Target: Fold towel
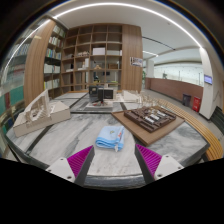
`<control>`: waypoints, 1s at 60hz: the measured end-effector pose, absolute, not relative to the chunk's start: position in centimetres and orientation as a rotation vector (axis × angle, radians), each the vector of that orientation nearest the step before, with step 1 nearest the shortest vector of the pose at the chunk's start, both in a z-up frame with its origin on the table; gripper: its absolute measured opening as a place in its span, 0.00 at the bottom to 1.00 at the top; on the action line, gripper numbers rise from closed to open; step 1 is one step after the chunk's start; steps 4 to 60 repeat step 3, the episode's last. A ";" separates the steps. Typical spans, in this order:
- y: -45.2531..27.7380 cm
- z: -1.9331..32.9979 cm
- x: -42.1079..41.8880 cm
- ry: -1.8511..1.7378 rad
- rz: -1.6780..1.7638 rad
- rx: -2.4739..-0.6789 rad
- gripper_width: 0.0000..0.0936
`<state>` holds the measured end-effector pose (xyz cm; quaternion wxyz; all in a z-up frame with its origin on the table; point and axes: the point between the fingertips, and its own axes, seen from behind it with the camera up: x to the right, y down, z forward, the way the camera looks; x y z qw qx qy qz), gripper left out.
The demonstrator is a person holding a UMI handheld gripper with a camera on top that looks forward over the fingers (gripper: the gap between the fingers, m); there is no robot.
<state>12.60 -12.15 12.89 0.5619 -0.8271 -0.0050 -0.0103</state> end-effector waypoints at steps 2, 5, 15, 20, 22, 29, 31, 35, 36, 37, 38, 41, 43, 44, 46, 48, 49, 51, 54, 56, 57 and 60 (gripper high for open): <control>-12.2 13.0 12.5 -0.002 -0.001 -1.946 0.90; -12.1 13.0 12.3 -0.001 0.011 -1.949 0.89; -12.1 13.0 12.3 -0.001 0.011 -1.949 0.89; -12.1 13.0 12.3 -0.001 0.011 -1.949 0.89; -12.1 13.0 12.3 -0.001 0.011 -1.949 0.89; -12.1 13.0 12.3 -0.001 0.011 -1.949 0.89; -12.1 13.0 12.3 -0.001 0.011 -1.949 0.89; -12.1 13.0 12.3 -0.001 0.011 -1.949 0.89; -12.1 13.0 12.3 -0.001 0.011 -1.949 0.89; -12.1 13.0 12.3 -0.001 0.011 -1.949 0.89; -12.1 13.0 12.3 -0.001 0.011 -1.949 0.89; -12.1 13.0 12.3 -0.001 0.011 -1.949 0.89; -12.1 13.0 12.3 -0.001 0.011 -1.949 0.89; -12.1 13.0 12.3 -0.001 0.011 -1.949 0.89; -12.1 13.0 12.3 -0.001 0.011 -1.949 0.89; -12.1 13.0 12.3 -0.001 0.011 -1.949 0.89; -12.1 13.0 12.3 -0.001 0.011 -1.949 0.89; -12.1 13.0 12.3 -0.001 0.011 -1.949 0.89; -12.1 13.0 12.3 -0.001 0.011 -1.949 0.89; -12.1 13.0 12.3 -0.001 0.011 -1.949 0.89; -12.1 13.0 12.3 -0.001 0.011 -1.949 0.89; -12.1 13.0 12.3 -0.001 0.011 -1.949 0.89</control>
